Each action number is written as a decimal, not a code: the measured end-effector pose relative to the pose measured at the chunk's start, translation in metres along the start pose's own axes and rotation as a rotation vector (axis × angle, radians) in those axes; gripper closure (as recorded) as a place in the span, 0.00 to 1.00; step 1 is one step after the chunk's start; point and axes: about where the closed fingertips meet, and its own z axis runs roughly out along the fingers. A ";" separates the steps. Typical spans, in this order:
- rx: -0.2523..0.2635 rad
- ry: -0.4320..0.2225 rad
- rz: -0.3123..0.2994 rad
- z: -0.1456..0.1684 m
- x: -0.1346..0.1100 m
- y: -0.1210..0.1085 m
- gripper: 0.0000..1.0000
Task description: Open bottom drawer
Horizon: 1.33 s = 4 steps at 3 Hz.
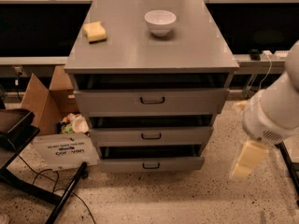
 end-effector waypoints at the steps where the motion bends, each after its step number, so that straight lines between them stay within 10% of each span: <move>1: -0.030 0.007 -0.020 0.070 0.021 0.012 0.00; 4: -0.125 0.070 -0.033 0.157 0.043 0.018 0.00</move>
Offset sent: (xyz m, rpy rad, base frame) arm 0.0080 -0.0045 -0.2148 0.0210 0.1772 0.0737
